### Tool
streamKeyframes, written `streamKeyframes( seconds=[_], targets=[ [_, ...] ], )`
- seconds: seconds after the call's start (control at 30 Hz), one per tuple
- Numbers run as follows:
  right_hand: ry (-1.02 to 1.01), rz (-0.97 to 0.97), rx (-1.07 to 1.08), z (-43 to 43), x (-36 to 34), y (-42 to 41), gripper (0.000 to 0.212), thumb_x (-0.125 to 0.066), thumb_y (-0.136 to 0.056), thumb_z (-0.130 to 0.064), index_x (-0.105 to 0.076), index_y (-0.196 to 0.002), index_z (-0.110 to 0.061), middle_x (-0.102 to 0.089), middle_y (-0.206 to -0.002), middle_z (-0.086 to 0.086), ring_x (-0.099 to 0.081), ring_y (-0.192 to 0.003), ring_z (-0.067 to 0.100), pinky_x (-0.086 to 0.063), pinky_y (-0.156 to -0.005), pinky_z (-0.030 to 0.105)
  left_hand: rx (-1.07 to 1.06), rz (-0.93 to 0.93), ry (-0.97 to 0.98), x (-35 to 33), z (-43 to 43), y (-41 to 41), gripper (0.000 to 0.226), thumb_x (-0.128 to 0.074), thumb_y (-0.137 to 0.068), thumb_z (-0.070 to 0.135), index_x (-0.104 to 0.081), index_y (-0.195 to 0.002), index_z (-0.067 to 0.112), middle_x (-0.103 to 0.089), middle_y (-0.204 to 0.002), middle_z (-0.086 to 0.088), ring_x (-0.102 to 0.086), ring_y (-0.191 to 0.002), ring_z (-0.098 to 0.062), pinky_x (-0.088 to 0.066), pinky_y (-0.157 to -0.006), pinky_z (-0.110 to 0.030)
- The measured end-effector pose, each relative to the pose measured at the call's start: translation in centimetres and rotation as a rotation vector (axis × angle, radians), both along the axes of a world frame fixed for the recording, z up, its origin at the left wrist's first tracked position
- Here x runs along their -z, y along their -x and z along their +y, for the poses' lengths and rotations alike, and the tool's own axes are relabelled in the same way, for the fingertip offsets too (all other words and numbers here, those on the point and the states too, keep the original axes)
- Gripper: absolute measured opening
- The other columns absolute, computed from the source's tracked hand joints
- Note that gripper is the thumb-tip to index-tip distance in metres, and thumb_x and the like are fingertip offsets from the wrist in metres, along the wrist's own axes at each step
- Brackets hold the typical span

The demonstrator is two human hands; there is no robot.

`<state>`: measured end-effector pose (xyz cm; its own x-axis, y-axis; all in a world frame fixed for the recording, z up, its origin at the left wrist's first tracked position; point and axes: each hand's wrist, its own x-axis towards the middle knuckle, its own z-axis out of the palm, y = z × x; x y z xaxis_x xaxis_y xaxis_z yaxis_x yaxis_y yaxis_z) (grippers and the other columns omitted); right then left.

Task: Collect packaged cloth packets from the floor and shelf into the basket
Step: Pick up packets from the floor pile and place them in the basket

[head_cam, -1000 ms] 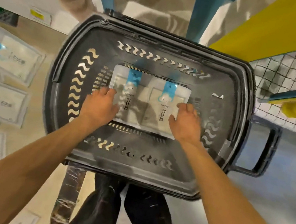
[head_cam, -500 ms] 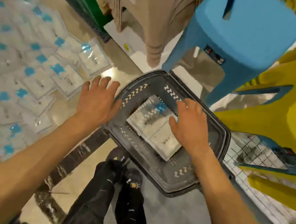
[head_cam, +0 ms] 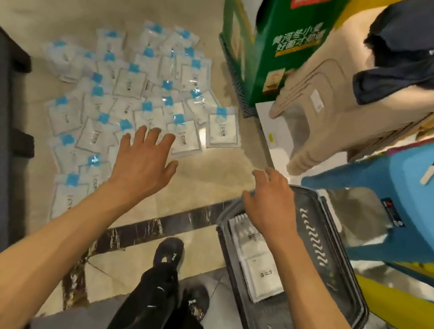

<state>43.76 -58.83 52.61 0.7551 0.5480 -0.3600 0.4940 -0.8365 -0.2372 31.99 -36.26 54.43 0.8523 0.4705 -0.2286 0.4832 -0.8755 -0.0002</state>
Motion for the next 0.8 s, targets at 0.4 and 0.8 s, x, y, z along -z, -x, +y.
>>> streamKeyframes(
  seconds=[0.4, 0.8],
  targets=[
    [0.071, -0.029, -0.106, 14.0, -1.3, -2.2, 0.05, -0.057, -0.095, -0.033, -0.047, -0.14, -0.012, -0.044, -0.145, 0.014, -0.039, -0.133, 0.033, -0.036, -0.106, 0.042, -0.098, 0.074, 0.021, -0.7, 11.7, 0.5, 0.06, -0.049, -0.099, 0.045, -0.037, -0.15, 0.017, -0.043, -0.15, -0.014, -0.036, -0.14, -0.036, -0.032, -0.109, -0.052],
    [0.131, 0.022, -0.096, 22.0, 1.5, -7.1, 0.054, -0.056, -0.096, -0.034, -0.042, -0.144, -0.013, -0.043, -0.147, 0.012, -0.036, -0.135, 0.032, -0.035, -0.107, 0.043, -0.062, 0.061, 0.086, 3.0, 20.1, -4.7, 0.05, -0.057, -0.096, 0.039, -0.054, -0.137, 0.012, -0.054, -0.138, -0.018, -0.047, -0.128, -0.039, -0.036, -0.103, -0.054]
  ],
)
